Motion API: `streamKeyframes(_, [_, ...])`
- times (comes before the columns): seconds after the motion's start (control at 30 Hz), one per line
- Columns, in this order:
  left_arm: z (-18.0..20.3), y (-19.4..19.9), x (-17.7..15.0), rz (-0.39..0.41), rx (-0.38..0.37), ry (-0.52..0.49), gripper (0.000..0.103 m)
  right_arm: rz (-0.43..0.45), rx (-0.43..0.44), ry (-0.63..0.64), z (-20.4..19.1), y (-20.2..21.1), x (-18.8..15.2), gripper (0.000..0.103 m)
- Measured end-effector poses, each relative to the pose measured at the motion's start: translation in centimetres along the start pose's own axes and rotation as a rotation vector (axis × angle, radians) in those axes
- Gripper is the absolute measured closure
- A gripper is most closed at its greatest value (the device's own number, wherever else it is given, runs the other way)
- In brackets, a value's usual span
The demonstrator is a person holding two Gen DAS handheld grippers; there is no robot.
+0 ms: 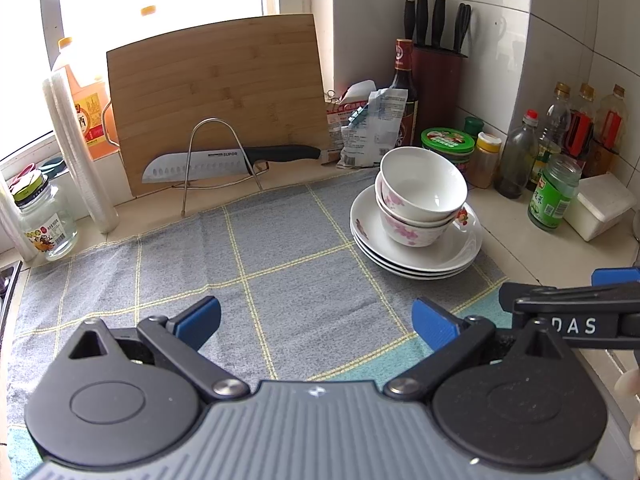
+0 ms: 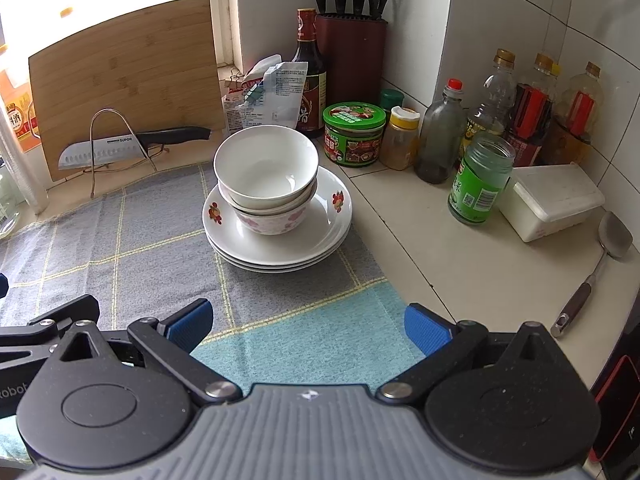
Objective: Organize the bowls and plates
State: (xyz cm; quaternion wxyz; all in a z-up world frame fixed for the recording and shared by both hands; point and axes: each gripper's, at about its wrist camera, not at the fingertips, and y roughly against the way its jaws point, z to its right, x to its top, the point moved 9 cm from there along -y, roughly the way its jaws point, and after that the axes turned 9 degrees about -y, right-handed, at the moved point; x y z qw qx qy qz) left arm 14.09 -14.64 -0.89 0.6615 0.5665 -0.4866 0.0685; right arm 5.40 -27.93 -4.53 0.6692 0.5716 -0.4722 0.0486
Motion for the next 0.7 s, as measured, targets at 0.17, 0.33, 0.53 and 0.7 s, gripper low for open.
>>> streamKeyframes(0.17, [0.04,0.06,-0.01,0.001,0.0,-0.001,0.002,0.002,-0.003,0.0,0.0,0.11,-0.01,0.0])
streamKeyframes(0.33, [0.03,0.11,-0.06,0.0,0.0,-0.001,0.002,0.002,-0.003,0.001,0.01,0.11,0.01,0.0])
streamKeyframes(0.53, [0.07,0.13,-0.07,0.0,0.0,0.0,0.002,0.003,-0.004,-0.001,0.11,0.17,0.04,0.0])
streamKeyframes(0.7, [0.17,0.08,-0.01,-0.003,-0.005,-0.001,0.002,0.002,-0.009,-0.001,0.2,0.19,0.08,0.0])
